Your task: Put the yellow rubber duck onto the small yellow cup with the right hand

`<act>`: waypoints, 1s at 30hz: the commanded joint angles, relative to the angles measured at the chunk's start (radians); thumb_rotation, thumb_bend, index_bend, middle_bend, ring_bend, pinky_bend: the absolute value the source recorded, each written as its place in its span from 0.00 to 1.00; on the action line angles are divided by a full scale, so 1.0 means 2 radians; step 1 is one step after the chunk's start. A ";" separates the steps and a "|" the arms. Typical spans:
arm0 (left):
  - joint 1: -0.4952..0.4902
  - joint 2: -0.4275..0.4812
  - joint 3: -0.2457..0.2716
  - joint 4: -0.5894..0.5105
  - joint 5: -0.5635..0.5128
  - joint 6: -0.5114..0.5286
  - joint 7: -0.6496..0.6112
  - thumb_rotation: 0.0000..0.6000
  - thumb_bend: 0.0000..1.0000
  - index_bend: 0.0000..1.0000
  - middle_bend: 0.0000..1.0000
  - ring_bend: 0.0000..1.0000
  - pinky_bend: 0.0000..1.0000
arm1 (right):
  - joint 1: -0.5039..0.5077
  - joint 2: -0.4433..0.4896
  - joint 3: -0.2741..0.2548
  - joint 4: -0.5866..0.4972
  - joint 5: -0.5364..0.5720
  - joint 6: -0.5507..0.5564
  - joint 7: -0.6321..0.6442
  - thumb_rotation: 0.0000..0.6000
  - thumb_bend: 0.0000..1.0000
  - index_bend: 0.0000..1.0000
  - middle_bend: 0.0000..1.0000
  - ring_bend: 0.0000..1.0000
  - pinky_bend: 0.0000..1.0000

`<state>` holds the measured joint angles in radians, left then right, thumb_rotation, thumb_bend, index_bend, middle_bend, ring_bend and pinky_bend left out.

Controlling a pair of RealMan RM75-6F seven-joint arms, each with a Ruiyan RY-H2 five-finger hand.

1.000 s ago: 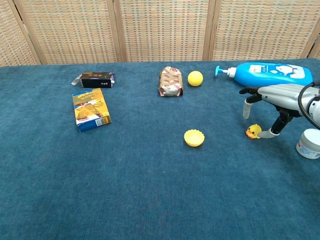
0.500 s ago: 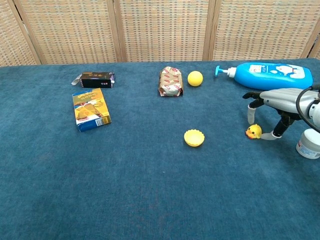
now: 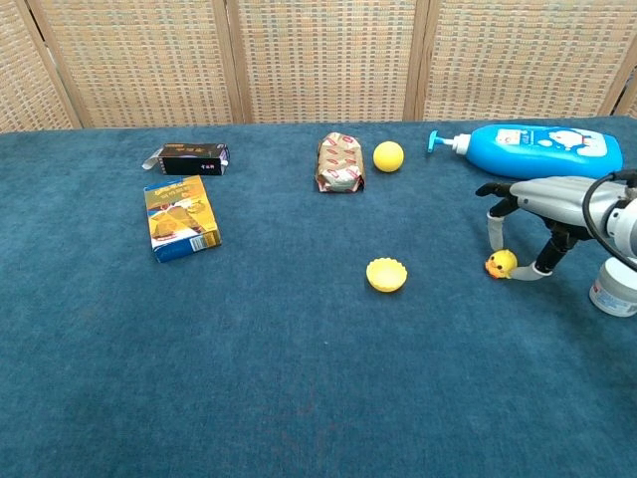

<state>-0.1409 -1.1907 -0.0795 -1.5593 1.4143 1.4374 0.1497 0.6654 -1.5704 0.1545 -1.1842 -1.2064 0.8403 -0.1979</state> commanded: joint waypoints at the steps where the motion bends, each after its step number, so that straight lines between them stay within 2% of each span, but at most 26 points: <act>1: 0.000 0.001 0.000 -0.001 -0.001 -0.001 -0.001 1.00 0.00 0.00 0.00 0.00 0.00 | 0.001 0.014 0.002 -0.027 -0.015 0.009 0.015 1.00 0.30 0.53 0.00 0.00 0.00; 6: -0.001 0.004 0.000 -0.005 0.001 -0.001 -0.005 1.00 0.00 0.00 0.00 0.00 0.00 | 0.024 0.045 0.014 -0.102 -0.034 0.004 0.007 1.00 0.30 0.54 0.00 0.00 0.00; 10: -0.003 0.007 -0.002 -0.005 -0.002 -0.005 -0.010 1.00 0.00 0.00 0.00 0.00 0.00 | 0.049 0.042 0.023 -0.129 -0.008 -0.016 -0.038 1.00 0.30 0.54 0.00 0.00 0.00; 21: -0.004 0.014 -0.006 -0.003 -0.012 -0.012 -0.027 1.00 0.00 0.00 0.00 0.00 0.00 | 0.103 -0.007 0.027 -0.108 0.077 -0.041 -0.139 1.00 0.30 0.54 0.00 0.00 0.00; 30: -0.006 0.017 -0.008 -0.003 -0.019 -0.017 -0.033 1.00 0.00 0.00 0.00 0.00 0.00 | 0.125 -0.029 0.017 -0.095 0.125 -0.042 -0.174 1.00 0.30 0.54 0.00 0.00 0.00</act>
<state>-0.1516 -1.1565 -0.0954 -1.5648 1.3771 1.4037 0.0845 0.9102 -1.6238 0.1915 -1.3776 -0.9623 0.7563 -0.5417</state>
